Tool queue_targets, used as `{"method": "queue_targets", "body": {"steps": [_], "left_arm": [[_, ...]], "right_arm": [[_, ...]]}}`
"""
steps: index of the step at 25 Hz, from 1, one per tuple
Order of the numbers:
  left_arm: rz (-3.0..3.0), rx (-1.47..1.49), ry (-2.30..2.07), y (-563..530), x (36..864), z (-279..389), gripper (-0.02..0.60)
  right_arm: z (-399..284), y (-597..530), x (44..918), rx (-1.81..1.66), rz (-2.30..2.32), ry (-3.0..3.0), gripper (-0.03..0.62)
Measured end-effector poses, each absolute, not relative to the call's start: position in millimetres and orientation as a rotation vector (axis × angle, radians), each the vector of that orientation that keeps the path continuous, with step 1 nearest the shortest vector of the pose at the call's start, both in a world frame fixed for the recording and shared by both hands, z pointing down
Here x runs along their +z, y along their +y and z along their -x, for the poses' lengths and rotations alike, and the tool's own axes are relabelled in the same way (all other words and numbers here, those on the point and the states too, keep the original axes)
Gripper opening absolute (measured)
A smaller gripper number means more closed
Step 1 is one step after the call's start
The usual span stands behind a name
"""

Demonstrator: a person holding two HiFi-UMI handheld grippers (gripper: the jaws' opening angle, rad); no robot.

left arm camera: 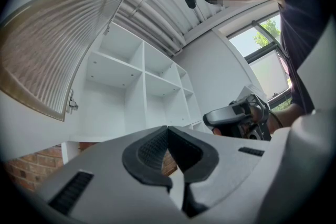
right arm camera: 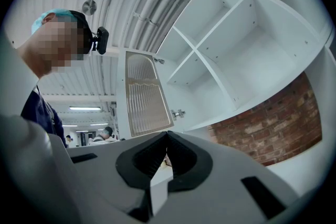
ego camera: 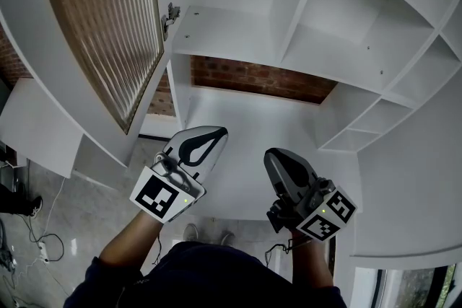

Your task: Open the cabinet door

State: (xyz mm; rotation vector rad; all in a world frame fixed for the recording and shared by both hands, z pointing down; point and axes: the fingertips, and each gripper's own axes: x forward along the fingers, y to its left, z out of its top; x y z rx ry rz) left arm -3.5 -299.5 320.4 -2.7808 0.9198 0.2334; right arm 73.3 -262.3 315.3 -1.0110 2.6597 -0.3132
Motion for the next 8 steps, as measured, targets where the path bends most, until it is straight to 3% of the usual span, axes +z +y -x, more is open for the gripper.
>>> {"method": "queue_targets", "body": {"steps": [8], "left_arm": [[2.779,0.233,0.922,-300.2,318.6,4.0,0.008]], "right_arm": [[-71.6,-262.6,313.8,-0.315,1.003,2.664,0.026]]}}
